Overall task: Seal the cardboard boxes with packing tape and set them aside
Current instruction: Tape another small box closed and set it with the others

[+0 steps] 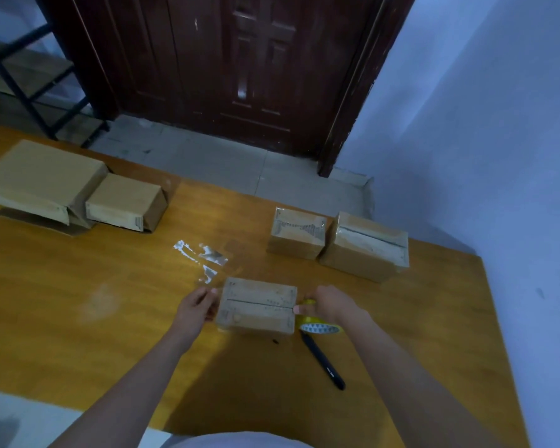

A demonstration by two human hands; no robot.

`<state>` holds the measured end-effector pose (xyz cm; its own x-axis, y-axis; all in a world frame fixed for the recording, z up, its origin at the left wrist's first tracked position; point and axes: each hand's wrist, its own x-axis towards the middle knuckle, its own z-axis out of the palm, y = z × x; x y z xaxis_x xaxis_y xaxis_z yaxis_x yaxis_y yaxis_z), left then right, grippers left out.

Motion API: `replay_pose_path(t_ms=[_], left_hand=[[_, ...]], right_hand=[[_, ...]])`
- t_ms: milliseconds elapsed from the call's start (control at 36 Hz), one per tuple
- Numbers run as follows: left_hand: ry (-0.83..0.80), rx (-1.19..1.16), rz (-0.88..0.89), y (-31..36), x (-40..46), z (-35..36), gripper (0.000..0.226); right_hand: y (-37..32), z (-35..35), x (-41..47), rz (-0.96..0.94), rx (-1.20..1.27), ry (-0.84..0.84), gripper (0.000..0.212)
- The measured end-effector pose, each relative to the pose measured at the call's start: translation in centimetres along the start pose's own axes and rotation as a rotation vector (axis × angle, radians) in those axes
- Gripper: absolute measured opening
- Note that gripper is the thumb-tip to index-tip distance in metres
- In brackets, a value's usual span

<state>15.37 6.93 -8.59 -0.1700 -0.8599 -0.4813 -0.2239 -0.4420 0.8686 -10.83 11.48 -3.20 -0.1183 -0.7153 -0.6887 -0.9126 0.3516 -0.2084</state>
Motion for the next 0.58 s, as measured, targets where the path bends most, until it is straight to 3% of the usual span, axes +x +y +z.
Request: replay_pose_path(t_ms=[306, 444, 583], left_hand=[[-0.091, -0.032, -0.137, 0.6, 0.6, 0.6, 0.02], [-0.013, -0.056, -0.218, 0.7, 2.7, 0.6, 0.044], [-0.141, 0.133, -0.246, 1.7, 5.8, -0.5, 0.017]], right_hand=[[-0.5, 0.8, -1.0, -0.014, 0.043, 0.003, 0.053], [-2.1, 2.5, -1.8, -0.033, -0.005, 0.019, 0.048], [-3.2, 5.0, -2.3, -0.02, 0.264, 0.053, 0.041]])
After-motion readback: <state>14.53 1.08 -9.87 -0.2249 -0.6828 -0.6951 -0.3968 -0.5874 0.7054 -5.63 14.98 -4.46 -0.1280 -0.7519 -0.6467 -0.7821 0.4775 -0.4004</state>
